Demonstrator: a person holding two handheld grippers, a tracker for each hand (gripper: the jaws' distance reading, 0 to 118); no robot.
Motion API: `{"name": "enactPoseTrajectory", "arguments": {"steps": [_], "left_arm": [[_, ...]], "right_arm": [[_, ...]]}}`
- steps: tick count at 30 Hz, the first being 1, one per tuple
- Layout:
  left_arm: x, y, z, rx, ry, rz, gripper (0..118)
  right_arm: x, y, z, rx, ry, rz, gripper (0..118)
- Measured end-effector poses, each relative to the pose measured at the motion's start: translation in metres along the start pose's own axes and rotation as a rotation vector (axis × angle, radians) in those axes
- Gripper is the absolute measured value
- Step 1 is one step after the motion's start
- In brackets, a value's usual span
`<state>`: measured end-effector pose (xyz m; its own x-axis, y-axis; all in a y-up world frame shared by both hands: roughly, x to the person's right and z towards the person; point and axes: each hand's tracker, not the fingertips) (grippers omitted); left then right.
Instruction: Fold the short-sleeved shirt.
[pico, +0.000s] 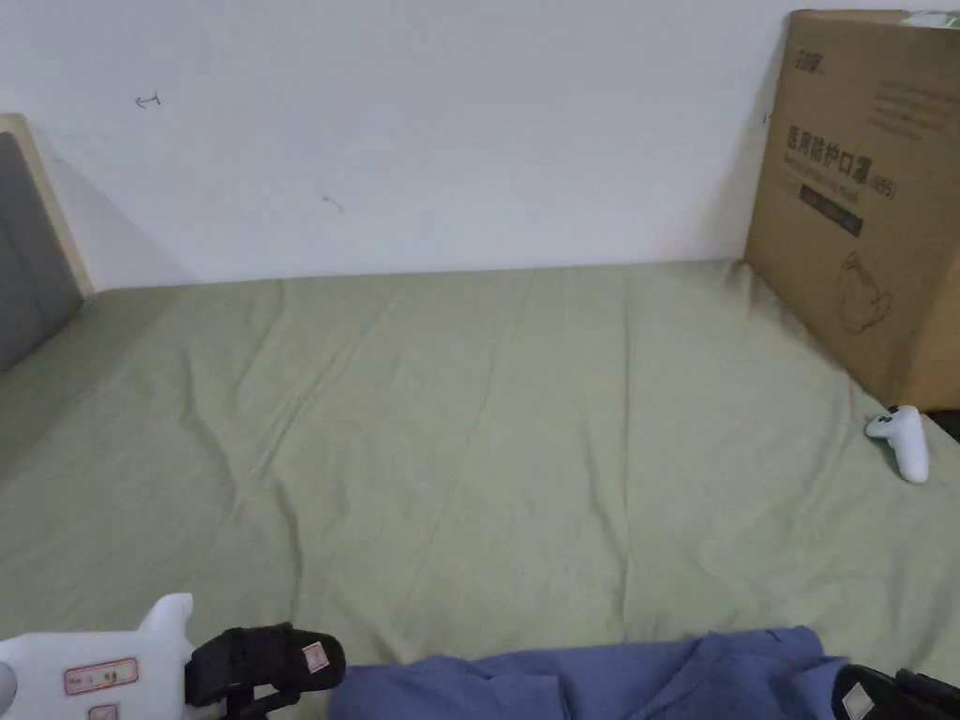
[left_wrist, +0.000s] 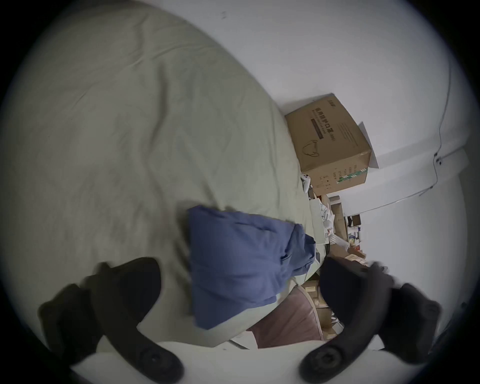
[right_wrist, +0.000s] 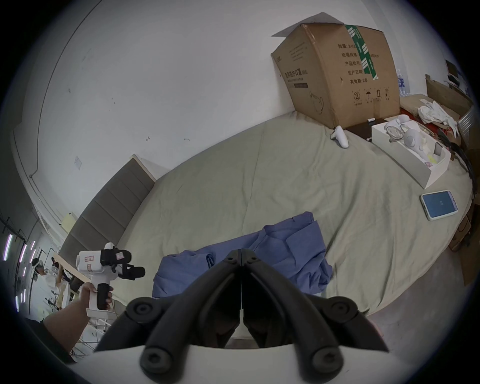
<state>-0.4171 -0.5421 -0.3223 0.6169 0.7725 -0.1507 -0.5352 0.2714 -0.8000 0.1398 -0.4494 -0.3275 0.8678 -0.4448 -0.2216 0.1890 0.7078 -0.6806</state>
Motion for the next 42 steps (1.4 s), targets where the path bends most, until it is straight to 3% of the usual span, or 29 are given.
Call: {"name": "enactPoseTrajectory", "arguments": {"steps": [5,8,14,17,18,20,21,22,25,27,29,32,33,37,42], "left_arm": [[-0.043,-0.002,-0.016,-0.047,-0.102,0.133,118],[-0.064,-0.002,-0.047,-0.146,-0.235,0.244,118],[-0.039,-0.01,-0.111,-0.218,-0.477,0.235,118],[-0.024,-0.011,-0.115,-0.137,-0.37,0.158,115],[-0.021,-0.011,-0.113,-0.112,-0.318,0.156,104],[-0.015,-0.011,-0.111,-0.08,-0.054,0.11,9],[-0.013,-0.016,-0.116,-0.093,0.036,0.117,10],[-0.031,-0.019,-0.105,-0.064,-0.158,0.191,9],[-0.005,-0.018,-0.084,-0.023,0.008,-0.011,9],[0.015,-0.025,-0.058,0.01,0.105,-0.075,9],[0.037,-0.027,-0.031,0.085,0.263,-0.167,9],[0.071,-0.034,-0.005,0.181,0.704,-0.325,9],[0.079,-0.036,-0.001,0.188,0.768,-0.332,9],[0.102,-0.039,-0.003,0.153,0.53,-0.211,9],[0.147,-0.036,-0.064,0.066,0.316,-0.145,10]], "right_arm": [[-0.017,0.002,-0.011,-0.046,0.019,0.008,0],[-0.031,0.004,-0.017,-0.062,0.016,0.06,0],[-0.046,0.005,-0.03,-0.094,0.034,0.08,0],[-0.05,0.004,-0.032,-0.104,0.038,0.082,0],[-0.05,0.004,-0.032,-0.107,0.038,0.085,0],[-0.049,0.002,-0.032,-0.115,0.037,0.088,0],[-0.048,0.001,-0.033,-0.12,0.034,0.088,0],[-0.047,0.0,-0.033,-0.127,0.03,0.085,0],[-0.041,-0.003,-0.032,-0.145,0.03,0.066,0],[-0.038,-0.003,-0.029,-0.146,0.044,0.06,0],[-0.034,-0.003,-0.026,-0.137,0.051,0.063,0],[-0.028,-0.004,-0.023,-0.127,0.057,0.063,0],[-0.025,-0.004,-0.022,-0.123,0.06,0.054,0],[-0.011,-0.004,-0.019,-0.12,0.072,-0.003,0],[0.007,-0.001,-0.005,-0.094,0.064,-0.037,0]]}}
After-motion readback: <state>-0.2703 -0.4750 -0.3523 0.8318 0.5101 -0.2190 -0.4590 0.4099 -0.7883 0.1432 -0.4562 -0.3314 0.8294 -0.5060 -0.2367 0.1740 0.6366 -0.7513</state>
